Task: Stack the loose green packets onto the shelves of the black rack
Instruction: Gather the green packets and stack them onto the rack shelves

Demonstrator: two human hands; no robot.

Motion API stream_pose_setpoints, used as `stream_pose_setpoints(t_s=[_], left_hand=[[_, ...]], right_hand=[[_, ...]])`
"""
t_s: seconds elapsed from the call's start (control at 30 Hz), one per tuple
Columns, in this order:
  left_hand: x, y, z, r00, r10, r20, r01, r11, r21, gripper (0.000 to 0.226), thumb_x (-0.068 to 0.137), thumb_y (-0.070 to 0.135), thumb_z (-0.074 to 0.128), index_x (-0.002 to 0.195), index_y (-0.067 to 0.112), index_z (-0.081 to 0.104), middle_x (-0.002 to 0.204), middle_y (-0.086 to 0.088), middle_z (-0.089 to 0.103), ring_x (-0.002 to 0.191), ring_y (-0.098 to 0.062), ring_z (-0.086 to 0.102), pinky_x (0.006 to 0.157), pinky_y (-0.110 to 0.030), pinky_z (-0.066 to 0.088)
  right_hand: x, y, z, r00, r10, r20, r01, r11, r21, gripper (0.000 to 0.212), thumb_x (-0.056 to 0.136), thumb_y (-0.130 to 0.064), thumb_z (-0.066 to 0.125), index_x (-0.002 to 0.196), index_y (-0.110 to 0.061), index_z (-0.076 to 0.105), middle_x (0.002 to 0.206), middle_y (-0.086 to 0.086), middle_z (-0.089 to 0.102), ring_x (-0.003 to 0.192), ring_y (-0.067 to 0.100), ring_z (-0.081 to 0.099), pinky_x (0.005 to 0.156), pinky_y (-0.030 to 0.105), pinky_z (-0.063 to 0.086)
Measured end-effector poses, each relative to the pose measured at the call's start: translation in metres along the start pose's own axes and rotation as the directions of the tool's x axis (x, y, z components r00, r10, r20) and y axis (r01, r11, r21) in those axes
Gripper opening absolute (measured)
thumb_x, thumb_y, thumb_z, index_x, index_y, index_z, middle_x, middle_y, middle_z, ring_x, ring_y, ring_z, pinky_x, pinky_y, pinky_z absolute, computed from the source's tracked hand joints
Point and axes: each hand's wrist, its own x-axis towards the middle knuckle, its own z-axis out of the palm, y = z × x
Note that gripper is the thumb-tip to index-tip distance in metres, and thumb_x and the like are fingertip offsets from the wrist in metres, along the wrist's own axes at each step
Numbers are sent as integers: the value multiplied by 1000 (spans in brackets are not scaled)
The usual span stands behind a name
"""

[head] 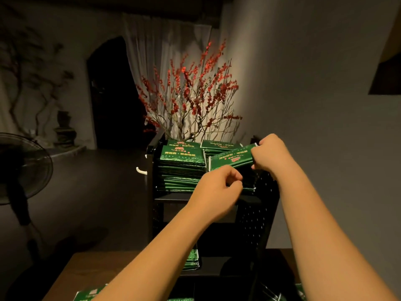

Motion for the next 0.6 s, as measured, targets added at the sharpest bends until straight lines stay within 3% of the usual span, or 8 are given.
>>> stream_pose_setpoints(t_s=[0.07, 0.13, 0.23, 0.43, 0.6], left_hand=[[7, 7, -4, 1000, 22, 21, -24, 991, 130, 16, 93, 24, 56, 106, 26, 64, 94, 12, 67, 78, -8, 59, 76, -28, 49], [14, 10, -5, 998, 8, 55, -20, 974, 225, 27, 94, 26, 55, 118, 23, 64, 110, 6, 68, 99, -13, 61, 88, -29, 50], [20, 9, -3, 998, -9, 67, -11, 956, 293, 33, 94, 27, 54, 125, 20, 62, 120, 2, 67, 110, -17, 60, 92, -30, 48], [20, 4, -1, 999, -18, 43, 7, 967, 255, 33, 95, 26, 53, 126, 22, 61, 121, 5, 66, 110, -13, 58, 88, -25, 43], [22, 0, -2, 998, -56, 41, 51, 994, 101, 28, 95, 24, 54, 121, 24, 62, 115, 8, 66, 89, -12, 59, 81, -29, 50]], right_hand=[[-2, -7, 2, 1000, -2, 29, 5, 994, -106, 4, 89, 1, 55, 87, 2, 52, 71, 12, 52, 54, 21, 49, 31, 21, 32], [-3, -10, 8, 998, -25, 57, 33, 988, -148, 18, 94, -7, 50, 77, -1, 49, 80, 13, 52, 60, 22, 46, 44, 28, 32], [-6, -10, 12, 996, -50, 77, 62, 985, -163, 18, 100, -19, 44, 90, -5, 52, 87, 11, 53, 64, 21, 47, 52, 30, 30], [-14, -3, 11, 988, -36, 153, 45, 998, -53, 31, 104, -31, 38, 108, -8, 58, 83, 4, 56, 68, 15, 48, 56, 30, 33], [-24, 5, 10, 980, 1, 201, -16, 997, 72, 44, 103, -38, 40, 127, -5, 58, 109, 9, 61, 91, 22, 56, 77, 34, 40]])
